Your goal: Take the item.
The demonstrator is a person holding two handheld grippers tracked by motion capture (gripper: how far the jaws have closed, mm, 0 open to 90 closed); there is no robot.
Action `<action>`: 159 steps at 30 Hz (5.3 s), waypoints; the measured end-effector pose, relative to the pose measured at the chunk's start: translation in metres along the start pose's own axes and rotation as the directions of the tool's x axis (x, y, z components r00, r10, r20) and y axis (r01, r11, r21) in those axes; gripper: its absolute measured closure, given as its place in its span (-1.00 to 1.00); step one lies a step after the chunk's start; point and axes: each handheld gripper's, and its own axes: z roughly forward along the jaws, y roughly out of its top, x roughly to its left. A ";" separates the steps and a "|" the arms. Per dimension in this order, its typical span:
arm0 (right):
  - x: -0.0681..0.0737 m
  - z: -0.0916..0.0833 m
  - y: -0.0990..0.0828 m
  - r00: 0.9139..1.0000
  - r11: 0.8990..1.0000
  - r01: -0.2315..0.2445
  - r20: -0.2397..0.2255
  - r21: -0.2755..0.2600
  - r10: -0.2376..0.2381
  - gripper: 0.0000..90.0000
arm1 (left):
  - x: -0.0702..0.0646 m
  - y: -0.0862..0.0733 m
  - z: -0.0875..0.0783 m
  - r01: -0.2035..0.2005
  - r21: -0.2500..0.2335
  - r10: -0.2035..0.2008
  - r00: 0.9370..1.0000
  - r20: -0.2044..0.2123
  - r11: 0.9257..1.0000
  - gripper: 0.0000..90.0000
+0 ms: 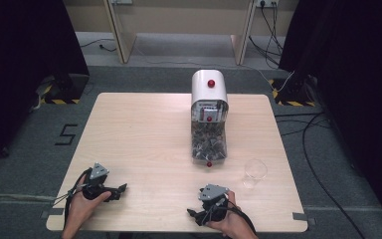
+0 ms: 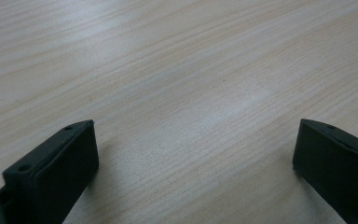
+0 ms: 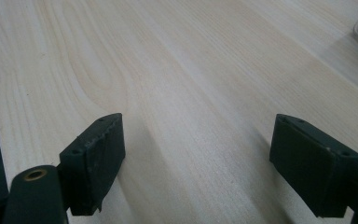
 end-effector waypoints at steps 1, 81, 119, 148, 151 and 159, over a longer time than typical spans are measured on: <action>0.000 0.000 0.000 1.000 1.000 0.001 0.000 0.000 -0.001 -0.58 | 0.000 0.000 0.000 0.000 0.000 0.000 1.000 0.000 1.000 -1.00; -0.081 -0.005 0.084 0.911 0.971 -0.090 0.376 -0.222 0.170 -0.01 | 0.000 0.000 0.000 0.000 0.002 0.000 1.000 0.001 1.000 -1.00; -0.100 0.018 0.070 0.906 0.984 -0.059 0.406 -0.167 0.124 0.93 | 0.000 0.000 0.000 0.000 0.002 0.000 1.000 0.001 1.000 -1.00; -0.081 -0.032 0.091 0.916 0.944 0.018 0.384 -0.330 0.116 1.00 | 0.000 0.000 0.000 -0.001 0.003 0.001 1.000 0.000 1.000 -1.00; -0.080 -0.037 0.091 0.916 0.940 0.020 0.383 -0.341 0.120 1.00 | 0.000 0.000 0.000 0.000 0.003 0.000 1.000 0.001 1.000 -1.00; -0.078 -0.049 0.093 0.915 0.928 0.028 0.384 -0.371 0.126 1.00 | 0.000 0.000 0.000 -0.001 0.002 0.001 1.000 0.000 1.000 -1.00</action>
